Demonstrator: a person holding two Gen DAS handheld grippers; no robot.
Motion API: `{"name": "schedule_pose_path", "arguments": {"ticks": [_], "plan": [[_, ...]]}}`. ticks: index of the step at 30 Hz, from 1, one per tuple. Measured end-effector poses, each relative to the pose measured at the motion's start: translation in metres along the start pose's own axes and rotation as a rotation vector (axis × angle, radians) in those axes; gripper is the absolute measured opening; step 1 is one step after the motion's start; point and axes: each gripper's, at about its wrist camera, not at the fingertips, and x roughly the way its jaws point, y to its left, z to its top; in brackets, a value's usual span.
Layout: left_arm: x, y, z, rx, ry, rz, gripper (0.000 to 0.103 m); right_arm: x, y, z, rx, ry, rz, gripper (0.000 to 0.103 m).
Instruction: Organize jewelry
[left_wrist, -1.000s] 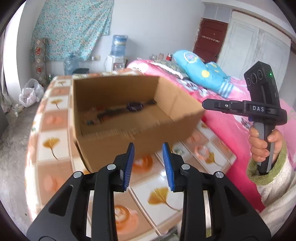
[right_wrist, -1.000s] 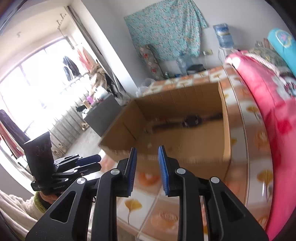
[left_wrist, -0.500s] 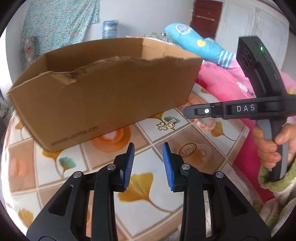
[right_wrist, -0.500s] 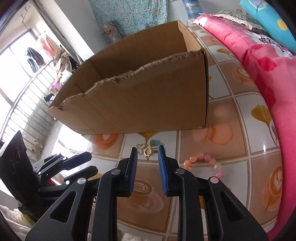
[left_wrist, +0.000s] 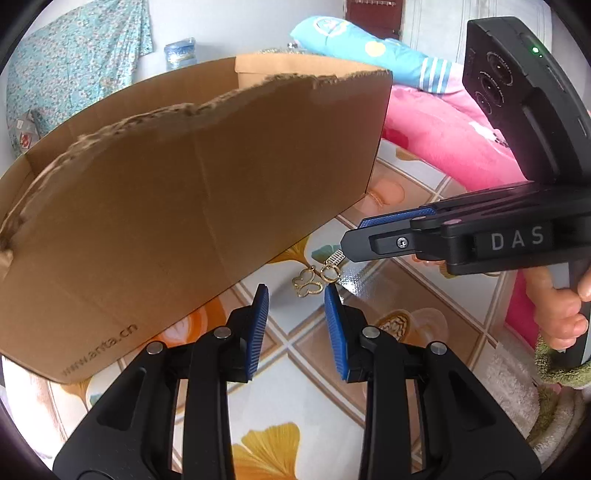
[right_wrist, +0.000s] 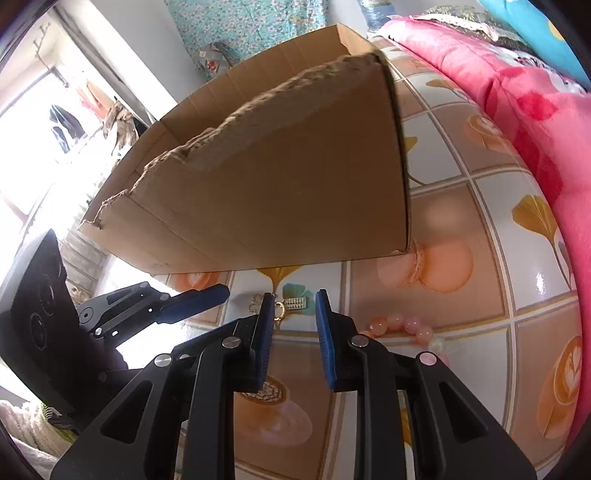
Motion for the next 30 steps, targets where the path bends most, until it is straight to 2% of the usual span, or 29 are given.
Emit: {"name": "schedule_pose_path", "arguments": {"ticks": [9, 11, 14, 25, 30], "plan": [[0.011, -0.01, 0.009, 0.026, 0.016, 0.034, 0.027, 0.003, -0.011, -0.003, 0.036, -0.004, 0.033, 0.023], [0.011, -0.011, 0.01, 0.029, 0.017, 0.035, 0.017, 0.003, -0.012, -0.005, 0.041, -0.007, 0.038, 0.023], [0.011, -0.012, 0.01, 0.033, 0.019, 0.036, 0.012, 0.0, -0.017, -0.006, 0.048, -0.012, 0.045, 0.023], [-0.001, -0.013, -0.003, -0.003, 0.026, 0.057, 0.012, -0.013, -0.018, -0.007, 0.041, -0.02, 0.062, 0.023], [-0.016, -0.01, -0.019, -0.065, 0.033, 0.076, 0.012, -0.008, -0.01, -0.009, 0.018, 0.002, 0.072, 0.023]]}}
